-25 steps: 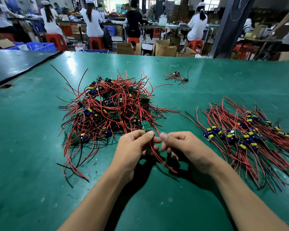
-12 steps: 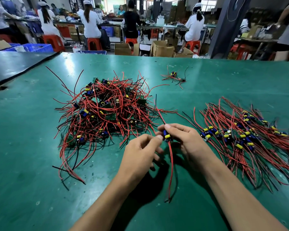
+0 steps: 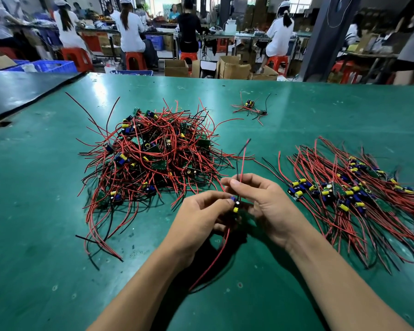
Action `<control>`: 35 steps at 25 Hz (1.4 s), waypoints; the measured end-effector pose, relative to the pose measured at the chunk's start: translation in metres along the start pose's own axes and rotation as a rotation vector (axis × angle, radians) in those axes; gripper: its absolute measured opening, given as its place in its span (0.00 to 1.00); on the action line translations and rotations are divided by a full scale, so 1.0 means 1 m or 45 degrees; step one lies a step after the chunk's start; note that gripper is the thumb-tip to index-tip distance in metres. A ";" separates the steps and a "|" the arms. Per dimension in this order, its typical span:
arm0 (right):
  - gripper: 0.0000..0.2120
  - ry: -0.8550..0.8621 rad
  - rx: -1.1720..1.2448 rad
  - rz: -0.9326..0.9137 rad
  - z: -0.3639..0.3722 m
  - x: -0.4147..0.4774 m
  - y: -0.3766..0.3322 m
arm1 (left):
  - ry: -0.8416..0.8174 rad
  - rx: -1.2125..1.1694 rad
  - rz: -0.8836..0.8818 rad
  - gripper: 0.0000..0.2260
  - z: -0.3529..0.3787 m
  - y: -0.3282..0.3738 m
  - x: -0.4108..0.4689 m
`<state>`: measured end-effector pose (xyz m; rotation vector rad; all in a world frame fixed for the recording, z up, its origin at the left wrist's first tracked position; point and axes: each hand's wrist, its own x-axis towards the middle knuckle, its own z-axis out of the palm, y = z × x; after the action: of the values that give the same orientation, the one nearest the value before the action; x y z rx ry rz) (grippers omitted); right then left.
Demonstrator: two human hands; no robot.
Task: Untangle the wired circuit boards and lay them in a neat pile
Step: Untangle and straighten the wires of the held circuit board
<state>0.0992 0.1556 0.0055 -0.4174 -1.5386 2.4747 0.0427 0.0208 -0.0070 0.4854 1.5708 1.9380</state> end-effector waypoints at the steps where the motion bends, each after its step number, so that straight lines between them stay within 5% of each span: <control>1: 0.06 0.053 -0.024 -0.006 -0.001 0.000 -0.001 | -0.035 0.005 -0.004 0.06 0.000 0.000 -0.001; 10: 0.13 0.007 -0.099 0.030 -0.003 0.002 0.006 | -0.066 0.106 0.018 0.03 0.003 -0.004 0.000; 15: 0.17 -0.016 -0.512 -0.036 -0.004 0.002 0.009 | -0.078 0.142 0.080 0.10 0.004 -0.005 -0.002; 24: 0.22 -0.183 -0.506 0.107 -0.005 -0.004 0.008 | -0.148 0.178 0.034 0.12 -0.006 -0.003 -0.001; 35: 0.22 0.242 -0.462 -0.048 -0.017 0.010 0.009 | -0.144 0.394 0.017 0.12 -0.001 -0.003 -0.004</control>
<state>0.0949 0.1691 -0.0105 -0.6518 -1.8916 2.0555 0.0456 0.0178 -0.0102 0.7212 1.8034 1.6510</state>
